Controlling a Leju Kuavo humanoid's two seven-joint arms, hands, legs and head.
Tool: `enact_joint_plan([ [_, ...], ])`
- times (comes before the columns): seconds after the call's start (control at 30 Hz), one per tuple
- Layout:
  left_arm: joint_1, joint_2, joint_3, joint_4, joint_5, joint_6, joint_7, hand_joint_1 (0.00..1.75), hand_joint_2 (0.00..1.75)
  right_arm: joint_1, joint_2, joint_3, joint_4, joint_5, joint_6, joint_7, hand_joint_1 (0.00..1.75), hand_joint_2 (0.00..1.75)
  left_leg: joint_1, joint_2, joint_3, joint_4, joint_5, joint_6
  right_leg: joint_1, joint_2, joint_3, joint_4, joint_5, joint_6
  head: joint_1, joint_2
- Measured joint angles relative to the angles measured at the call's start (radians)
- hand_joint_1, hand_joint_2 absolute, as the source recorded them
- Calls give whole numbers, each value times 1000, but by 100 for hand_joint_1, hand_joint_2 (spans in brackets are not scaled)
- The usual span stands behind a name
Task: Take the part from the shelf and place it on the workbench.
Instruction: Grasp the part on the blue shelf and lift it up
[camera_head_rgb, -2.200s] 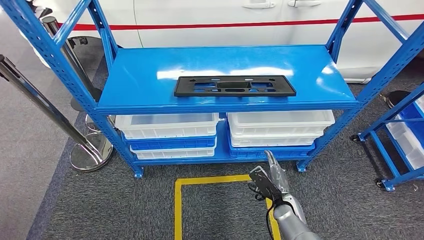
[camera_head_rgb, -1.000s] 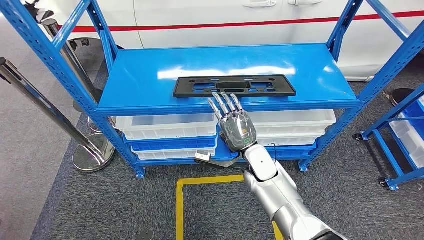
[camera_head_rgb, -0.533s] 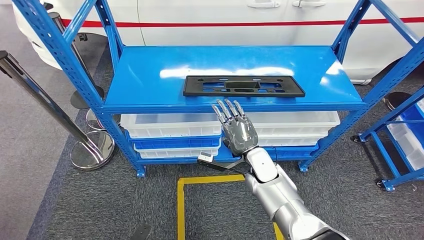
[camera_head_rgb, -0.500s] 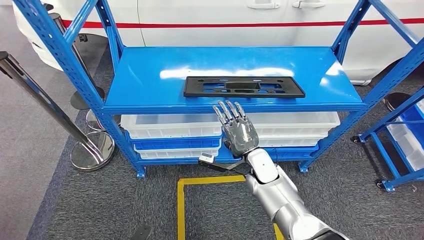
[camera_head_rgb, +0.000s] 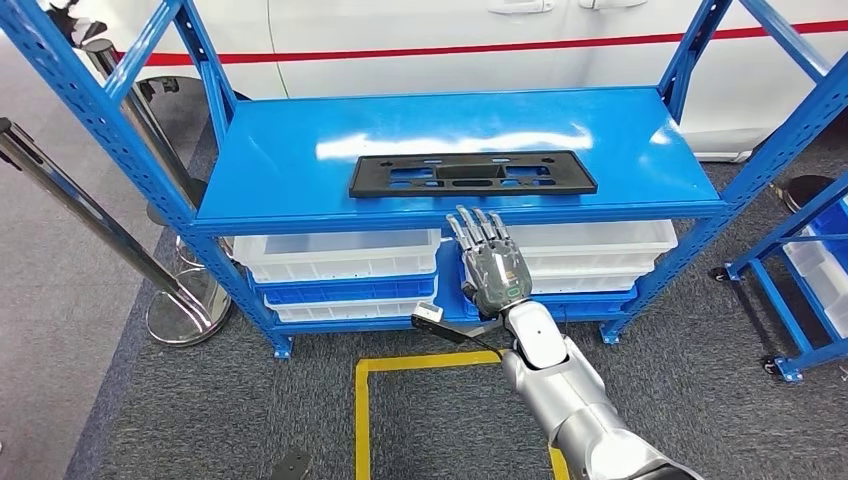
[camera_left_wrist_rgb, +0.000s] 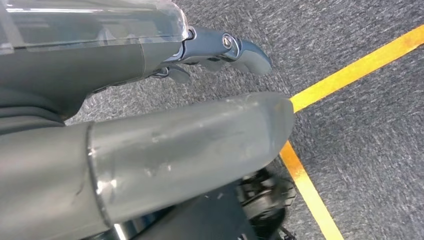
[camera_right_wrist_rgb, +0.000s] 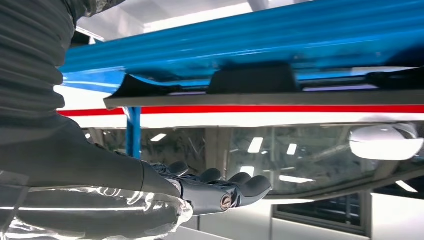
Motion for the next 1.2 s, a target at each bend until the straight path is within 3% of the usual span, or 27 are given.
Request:
enact_joint_plan([
  [0.03,1,0,0,0,0,0,0,0,0,2,0,-9,0,-2,0,-1,0,175,1,0,-26,50,-13,-3,0,0,0,1,-1,-1,0,0],
  [0.07,2,0,0,0,0,0,0,0,0,4,0,-19,0,-3,0,-3,0,175,1,0,-37,67,-7,-4,0,0,1,3,-3,-2,0,0],
  [0.1,3,0,0,0,0,0,0,0,0,5,0,-30,-1,-5,0,-5,0,175,2,0,-29,44,18,-5,0,1,3,4,-5,-1,0,0],
  [0.17,1,0,0,0,0,0,0,0,0,6,1,-49,-4,-6,0,-6,0,175,3,1,29,-82,88,-2,0,2,6,10,-12,5,0,0],
  [0.2,0,0,0,0,0,0,0,0,0,6,1,-56,-5,-6,0,-7,0,175,2,1,57,-142,109,1,1,3,6,14,-15,9,0,0],
  [0.27,-2,0,0,0,0,0,0,0,0,6,1,-68,-8,-7,0,-7,0,175,-1,-1,82,-195,116,9,4,4,5,18,-18,19,0,0],
  [0.37,-2,-1,0,0,0,0,0,0,0,7,1,-84,-14,-9,-1,-10,0,175,-1,-1,87,-204,119,27,3,3,2,23,-25,34,0,0],
  [0.43,-4,-2,0,0,0,0,0,0,0,9,2,-103,-24,-13,-1,-18,0,175,2,-1,92,-212,122,39,0,3,-25,80,-59,44,1,0],
  [0.5,-5,-2,0,0,-1,0,0,0,0,14,5,-137,-38,-17,-1,-30,0,175,1,-1,93,-213,121,45,-2,2,-87,200,-113,50,1,0],
  [0.57,-4,-2,0,0,-2,0,1,0,0,23,7,-175,-50,-20,-1,-44,0,175,0,-1,94,-212,119,48,-2,2,-136,281,-128,52,1,0],
  [0.6,-3,-2,0,0,-3,0,1,0,0,26,8,-192,-55,-22,-1,-51,0,175,0,-2,95,-212,118,48,-2,2,-137,272,-108,52,1,0],
  [0.63,-2,-3,0,0,-5,0,1,0,0,28,9,-209,-61,-24,-1,-59,0,175,0,-3,97,-212,116,47,-2,2,-119,227,-74,49,1,0],
  [0.67,-2,-4,0,0,-6,0,2,0,0,28,10,-229,-68,-26,-1,-68,0,175,0,-3,100,-211,114,45,-2,2,-88,159,-35,45,1,0],
  [0.73,-2,-6,0,0,-9,0,2,0,0,25,15,-268,-79,-27,-1,-84,0,175,-4,-4,102,-210,109,37,3,2,-35,46,6,38,0,0],
  [0.8,-3,-7,-1,0,-10,-1,2,0,0,24,19,-299,-87,-27,-1,-92,0,175,-7,-4,102,-210,106,28,9,3,-20,13,5,31,0,0],
  [0.9,-4,-8,-2,0,-10,-1,2,0,0,27,24,-323,-98,-24,-1,-97,0,175,-6,-2,100,-195,88,14,3,5,-12,2,7,15,0,0],
  [0.97,-6,-8,-2,0,-11,-2,2,0,0,28,29,-333,-104,-19,-1,-99,0,175,-4,-1,59,-105,40,8,0,4,-3,-4,5,4,0,0],
  [1.03,-6,-8,-3,0,-11,-3,2,0,0,32,32,-340,-106,-13,-1,-99,0,175,-2,-1,-8,25,-9,3,1,3,0,-2,1,-2,0,0],
  [1.07,-5,-8,-3,0,-12,-3,2,0,0,35,32,-343,-106,-11,-1,-99,0,175,-1,-1,-32,63,-13,1,2,3,2,0,-2,-4,0,0],
  [1.1,-4,-8,-3,0,-12,-3,2,0,0,38,33,-346,-107,-10,-1,-99,0,175,0,-1,-39,65,3,1,2,3,3,3,-5,-4,0,0],
  [1.13,-4,-8,-4,0,-13,-3,2,0,0,39,33,-348,-109,-9,-1,-99,0,175,1,-1,-26,27,36,1,2,4,5,6,-9,-2,0,0],
  [1.2,-5,-8,-5,0,-14,-3,2,0,0,40,34,-351,-114,-9,-1,-99,0,175,0,0,29,-101,107,6,3,6,11,12,-19,4,0,0],
])
